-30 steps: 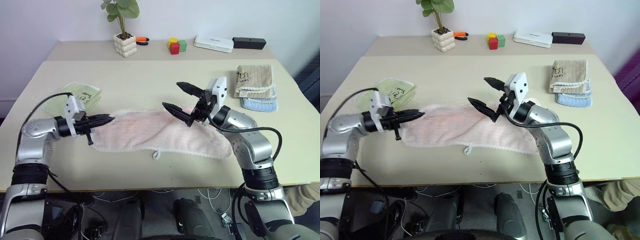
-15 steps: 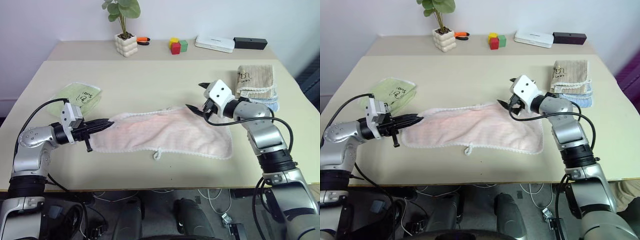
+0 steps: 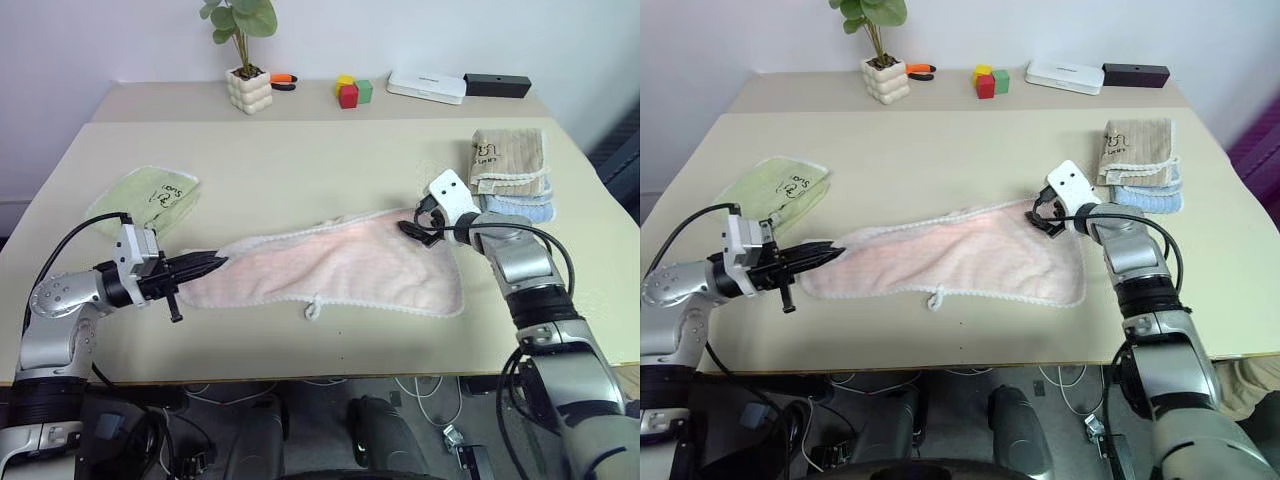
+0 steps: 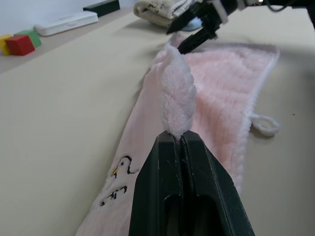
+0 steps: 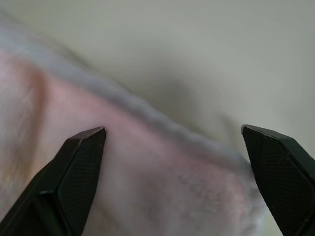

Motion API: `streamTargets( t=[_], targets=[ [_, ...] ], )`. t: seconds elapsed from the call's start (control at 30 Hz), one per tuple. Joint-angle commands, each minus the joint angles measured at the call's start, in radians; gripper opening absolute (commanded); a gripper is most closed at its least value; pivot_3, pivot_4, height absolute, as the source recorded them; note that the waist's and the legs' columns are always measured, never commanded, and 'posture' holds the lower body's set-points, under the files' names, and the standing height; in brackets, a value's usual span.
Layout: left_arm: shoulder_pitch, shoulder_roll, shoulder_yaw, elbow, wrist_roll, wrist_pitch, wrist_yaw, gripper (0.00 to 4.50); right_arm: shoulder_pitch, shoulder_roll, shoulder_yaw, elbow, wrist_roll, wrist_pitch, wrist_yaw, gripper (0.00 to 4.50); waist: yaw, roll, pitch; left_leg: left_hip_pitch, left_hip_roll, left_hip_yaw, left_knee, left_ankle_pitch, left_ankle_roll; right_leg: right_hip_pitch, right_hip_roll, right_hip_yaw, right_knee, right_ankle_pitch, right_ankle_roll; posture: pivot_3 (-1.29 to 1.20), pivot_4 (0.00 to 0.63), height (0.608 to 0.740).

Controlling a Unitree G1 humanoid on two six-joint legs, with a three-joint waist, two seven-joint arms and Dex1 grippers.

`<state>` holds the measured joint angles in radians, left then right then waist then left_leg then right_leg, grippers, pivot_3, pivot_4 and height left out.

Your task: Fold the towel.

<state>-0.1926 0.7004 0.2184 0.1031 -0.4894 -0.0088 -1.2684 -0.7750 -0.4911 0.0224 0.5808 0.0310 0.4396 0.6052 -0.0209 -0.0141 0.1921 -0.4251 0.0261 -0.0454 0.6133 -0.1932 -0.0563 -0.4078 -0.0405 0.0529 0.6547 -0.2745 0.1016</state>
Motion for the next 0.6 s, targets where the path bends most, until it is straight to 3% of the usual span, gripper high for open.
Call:
streamTargets(
  t=[0.03,0.3,0.5,0.6],
  targets=[
    [0.012,-0.001,0.019,-0.037,-0.022,-0.011,0.003,0.03,-0.065,-0.010,-0.062,0.076,0.031,0.003,-0.033,4.50,0.003,0.000,0.000,0.000,0.000,0.000,0.000,0.000,0.000,0.000,0.000,0.000,0.000,0.000,0.000,0.00,0.150,0.740],
    [0.034,0.002,0.027,-0.055,-0.026,-0.011,0.007,0.03,-0.107,-0.034,-0.035,0.223,-0.012,-0.081,-0.023,4.50,-0.001,0.000,0.000,0.000,0.000,0.000,0.000,0.000,0.000,0.000,0.000,0.000,0.000,0.000,0.000,0.00,0.150,0.740],
    [0.039,0.002,0.028,-0.058,-0.028,-0.009,0.009,0.00,-0.111,-0.030,-0.037,0.215,-0.005,-0.086,0.011,1.71,0.000,0.000,0.000,0.000,0.000,0.000,0.000,0.000,0.000,0.000,0.000,0.000,0.000,0.000,0.000,0.00,0.150,0.740],
    [0.034,0.003,0.026,-0.051,-0.024,-0.013,0.010,0.00,-0.105,-0.033,-0.035,0.202,-0.009,-0.086,0.018,0.10,0.000,0.000,0.000,0.000,0.000,0.000,0.000,0.000,0.000,0.000,0.000,0.000,0.000,0.000,0.000,0.00,0.150,0.740]
  ],
)
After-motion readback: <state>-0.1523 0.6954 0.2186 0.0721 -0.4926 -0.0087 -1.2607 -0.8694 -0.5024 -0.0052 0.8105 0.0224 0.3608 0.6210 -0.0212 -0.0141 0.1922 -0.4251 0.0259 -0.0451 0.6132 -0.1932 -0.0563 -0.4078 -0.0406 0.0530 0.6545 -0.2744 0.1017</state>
